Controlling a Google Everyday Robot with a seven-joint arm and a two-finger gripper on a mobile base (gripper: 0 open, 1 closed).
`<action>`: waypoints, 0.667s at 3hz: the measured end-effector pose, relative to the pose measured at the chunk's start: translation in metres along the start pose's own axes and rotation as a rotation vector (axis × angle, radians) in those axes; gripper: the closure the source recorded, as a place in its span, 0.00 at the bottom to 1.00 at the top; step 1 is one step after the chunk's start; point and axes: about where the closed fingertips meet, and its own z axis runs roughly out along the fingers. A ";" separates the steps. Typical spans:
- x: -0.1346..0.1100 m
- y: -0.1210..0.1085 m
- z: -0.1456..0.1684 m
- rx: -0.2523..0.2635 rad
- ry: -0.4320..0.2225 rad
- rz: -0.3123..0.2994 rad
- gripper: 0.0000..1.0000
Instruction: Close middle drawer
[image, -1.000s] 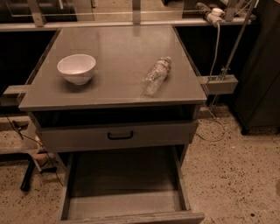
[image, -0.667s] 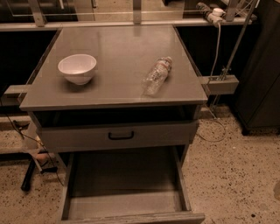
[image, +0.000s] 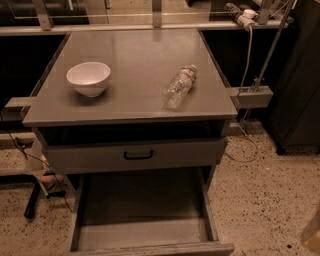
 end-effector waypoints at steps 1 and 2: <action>-0.011 0.016 0.080 -0.088 0.017 0.029 1.00; -0.024 0.025 0.135 -0.150 0.020 0.049 1.00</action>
Offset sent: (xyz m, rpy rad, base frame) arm -0.0121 0.0591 -0.2029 0.1122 0.2098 -0.0689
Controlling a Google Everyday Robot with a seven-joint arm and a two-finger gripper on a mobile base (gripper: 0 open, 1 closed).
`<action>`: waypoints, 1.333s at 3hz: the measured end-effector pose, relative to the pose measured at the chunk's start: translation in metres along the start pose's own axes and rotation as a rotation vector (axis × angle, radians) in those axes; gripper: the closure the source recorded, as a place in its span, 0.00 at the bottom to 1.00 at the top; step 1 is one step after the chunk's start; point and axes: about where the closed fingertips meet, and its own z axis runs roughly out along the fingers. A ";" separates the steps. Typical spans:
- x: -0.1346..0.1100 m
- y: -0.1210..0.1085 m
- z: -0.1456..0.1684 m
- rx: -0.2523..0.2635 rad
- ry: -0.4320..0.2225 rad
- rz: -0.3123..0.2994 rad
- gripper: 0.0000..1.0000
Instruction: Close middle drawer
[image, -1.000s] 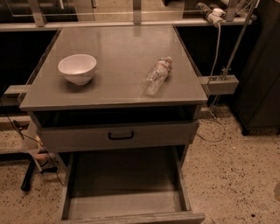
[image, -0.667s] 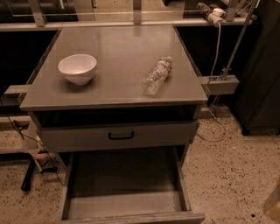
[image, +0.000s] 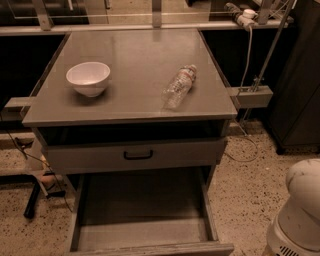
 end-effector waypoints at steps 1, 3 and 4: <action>0.000 0.000 0.000 0.000 0.000 0.000 1.00; -0.057 0.005 0.100 -0.156 -0.067 0.041 1.00; -0.095 0.009 0.142 -0.245 -0.108 0.048 1.00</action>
Offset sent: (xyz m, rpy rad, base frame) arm -0.0046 0.0541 -0.1247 0.1698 0.1270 -0.0672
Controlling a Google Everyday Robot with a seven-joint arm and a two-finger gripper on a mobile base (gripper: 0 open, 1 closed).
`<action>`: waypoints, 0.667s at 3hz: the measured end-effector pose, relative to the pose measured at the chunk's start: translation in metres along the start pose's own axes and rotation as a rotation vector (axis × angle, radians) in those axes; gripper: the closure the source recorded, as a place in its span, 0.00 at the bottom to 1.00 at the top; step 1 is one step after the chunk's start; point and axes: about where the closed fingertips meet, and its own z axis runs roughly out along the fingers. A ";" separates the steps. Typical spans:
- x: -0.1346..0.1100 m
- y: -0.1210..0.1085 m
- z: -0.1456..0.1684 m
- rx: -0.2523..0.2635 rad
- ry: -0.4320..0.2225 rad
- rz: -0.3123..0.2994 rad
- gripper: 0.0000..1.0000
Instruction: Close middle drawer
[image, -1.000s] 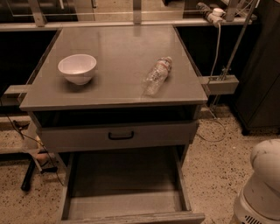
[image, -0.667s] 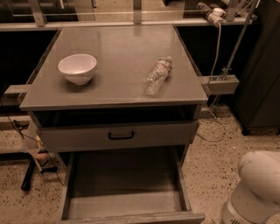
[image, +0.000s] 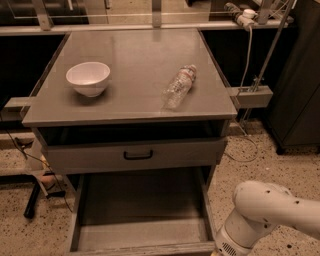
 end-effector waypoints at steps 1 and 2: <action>0.000 0.000 0.000 0.000 0.000 0.000 1.00; 0.000 -0.008 0.032 -0.014 -0.022 0.054 1.00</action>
Offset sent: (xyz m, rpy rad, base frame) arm -0.0117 0.0214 -0.1353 0.0387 0.0578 -0.2443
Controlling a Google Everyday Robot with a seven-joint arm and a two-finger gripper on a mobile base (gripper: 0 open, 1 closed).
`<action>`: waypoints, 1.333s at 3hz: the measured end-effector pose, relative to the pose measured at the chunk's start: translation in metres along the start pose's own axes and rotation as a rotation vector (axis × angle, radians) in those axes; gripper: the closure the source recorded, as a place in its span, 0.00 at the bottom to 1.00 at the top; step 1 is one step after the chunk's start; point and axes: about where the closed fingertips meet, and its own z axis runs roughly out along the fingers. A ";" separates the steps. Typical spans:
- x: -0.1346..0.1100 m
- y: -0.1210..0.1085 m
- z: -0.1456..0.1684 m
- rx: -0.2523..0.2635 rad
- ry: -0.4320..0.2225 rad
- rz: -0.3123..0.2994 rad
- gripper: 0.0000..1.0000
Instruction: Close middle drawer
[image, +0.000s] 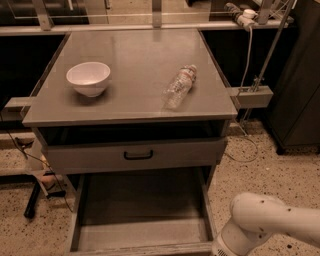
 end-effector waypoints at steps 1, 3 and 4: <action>-0.008 -0.023 0.049 -0.014 -0.060 0.092 1.00; -0.031 -0.052 0.076 0.002 -0.141 0.158 1.00; -0.045 -0.062 0.075 0.016 -0.168 0.157 1.00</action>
Offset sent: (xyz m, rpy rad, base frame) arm 0.0371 0.0133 -0.1121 0.0497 -0.0329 -0.2531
